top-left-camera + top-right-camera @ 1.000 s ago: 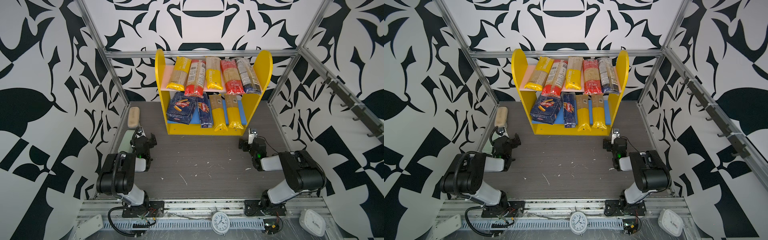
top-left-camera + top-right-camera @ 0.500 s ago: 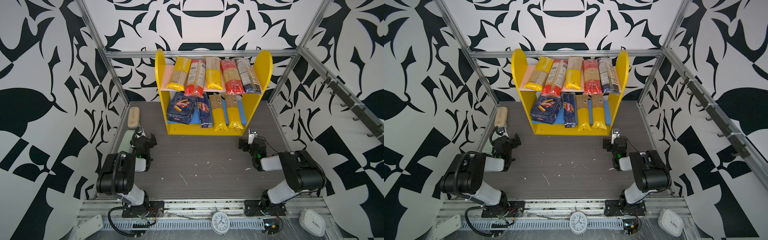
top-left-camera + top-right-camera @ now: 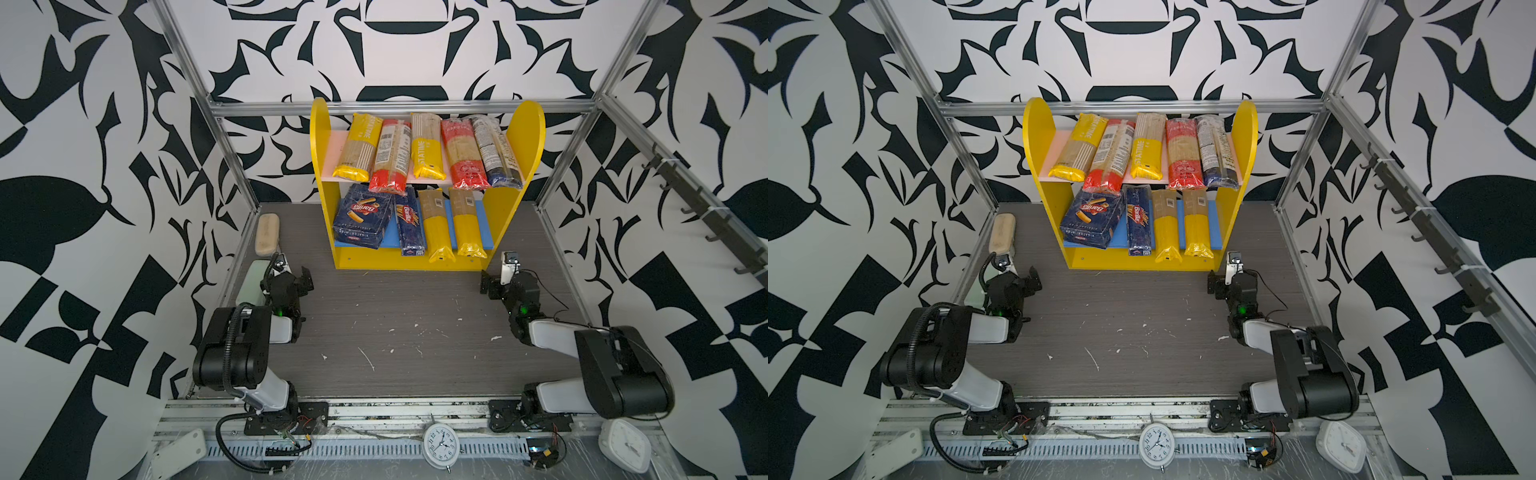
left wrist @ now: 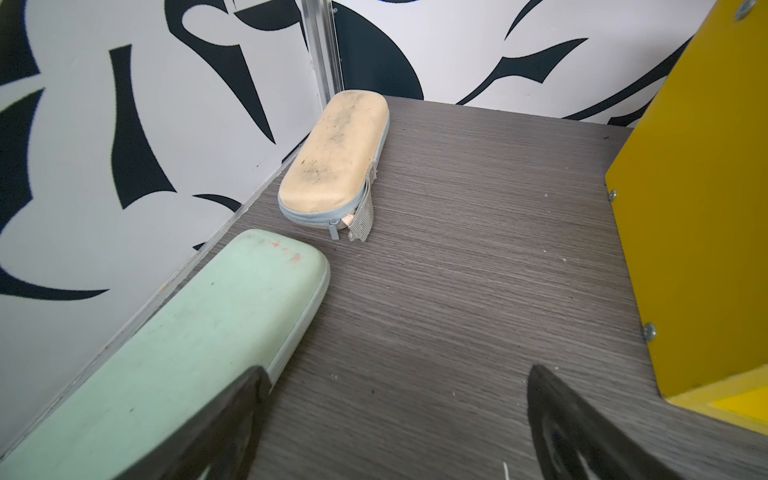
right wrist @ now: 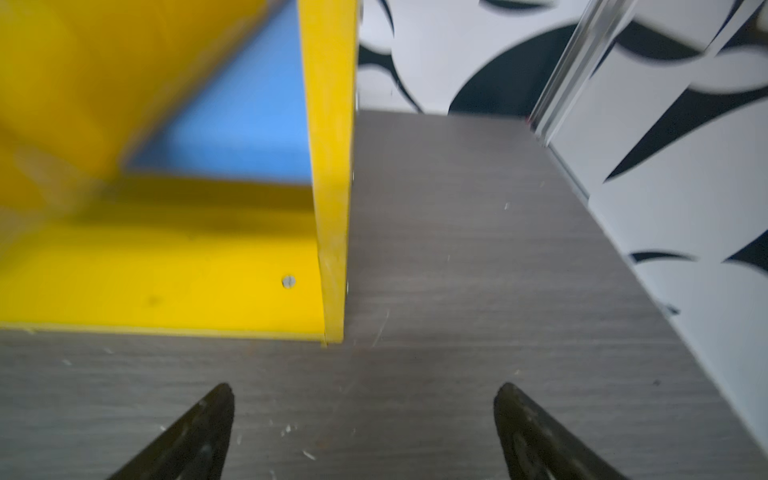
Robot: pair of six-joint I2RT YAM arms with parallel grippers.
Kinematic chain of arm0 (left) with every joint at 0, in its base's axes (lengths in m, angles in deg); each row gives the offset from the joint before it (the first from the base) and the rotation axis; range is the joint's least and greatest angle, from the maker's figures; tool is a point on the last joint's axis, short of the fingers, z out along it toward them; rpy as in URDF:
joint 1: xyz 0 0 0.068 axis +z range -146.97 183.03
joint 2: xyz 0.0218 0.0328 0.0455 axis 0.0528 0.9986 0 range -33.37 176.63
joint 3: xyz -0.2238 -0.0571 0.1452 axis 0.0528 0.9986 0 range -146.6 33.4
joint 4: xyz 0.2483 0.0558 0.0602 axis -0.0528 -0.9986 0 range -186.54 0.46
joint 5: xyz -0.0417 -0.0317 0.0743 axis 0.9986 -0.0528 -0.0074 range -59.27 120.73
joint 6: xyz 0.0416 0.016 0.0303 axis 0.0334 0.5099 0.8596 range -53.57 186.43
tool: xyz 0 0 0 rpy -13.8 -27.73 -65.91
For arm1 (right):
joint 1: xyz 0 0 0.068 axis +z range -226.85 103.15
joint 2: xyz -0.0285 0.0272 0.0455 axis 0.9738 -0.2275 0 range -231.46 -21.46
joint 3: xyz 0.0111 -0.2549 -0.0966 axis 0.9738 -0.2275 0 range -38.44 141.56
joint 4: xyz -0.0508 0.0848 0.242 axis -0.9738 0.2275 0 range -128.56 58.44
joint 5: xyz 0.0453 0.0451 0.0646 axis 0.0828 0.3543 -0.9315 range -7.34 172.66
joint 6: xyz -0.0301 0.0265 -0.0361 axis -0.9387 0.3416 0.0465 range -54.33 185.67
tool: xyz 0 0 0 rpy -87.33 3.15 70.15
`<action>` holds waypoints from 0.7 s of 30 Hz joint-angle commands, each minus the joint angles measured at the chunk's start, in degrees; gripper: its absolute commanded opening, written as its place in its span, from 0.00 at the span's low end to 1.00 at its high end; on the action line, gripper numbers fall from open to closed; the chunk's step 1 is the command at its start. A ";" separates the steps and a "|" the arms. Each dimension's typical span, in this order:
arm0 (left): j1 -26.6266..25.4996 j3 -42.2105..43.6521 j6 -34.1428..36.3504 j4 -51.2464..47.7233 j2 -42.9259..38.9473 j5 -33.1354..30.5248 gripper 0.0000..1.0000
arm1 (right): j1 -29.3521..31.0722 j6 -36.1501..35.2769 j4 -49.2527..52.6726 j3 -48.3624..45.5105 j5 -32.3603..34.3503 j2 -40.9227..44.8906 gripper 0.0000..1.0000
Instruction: Place and organize the pasta boxes and bags onto the shelf
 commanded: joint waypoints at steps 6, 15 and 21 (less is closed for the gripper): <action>0.38 -0.19 -0.45 1.29 0.06 0.39 0.99 | 0.23 -0.83 -10.45 -1.04 -0.37 -9.58 1.00; 0.38 -0.18 -0.46 1.25 0.07 0.39 0.99 | -0.04 0.41 -8.92 0.71 0.82 -11.31 1.00; 0.36 -0.18 -0.41 1.29 0.07 0.40 0.99 | -0.05 0.36 -9.20 0.58 1.05 -11.34 1.00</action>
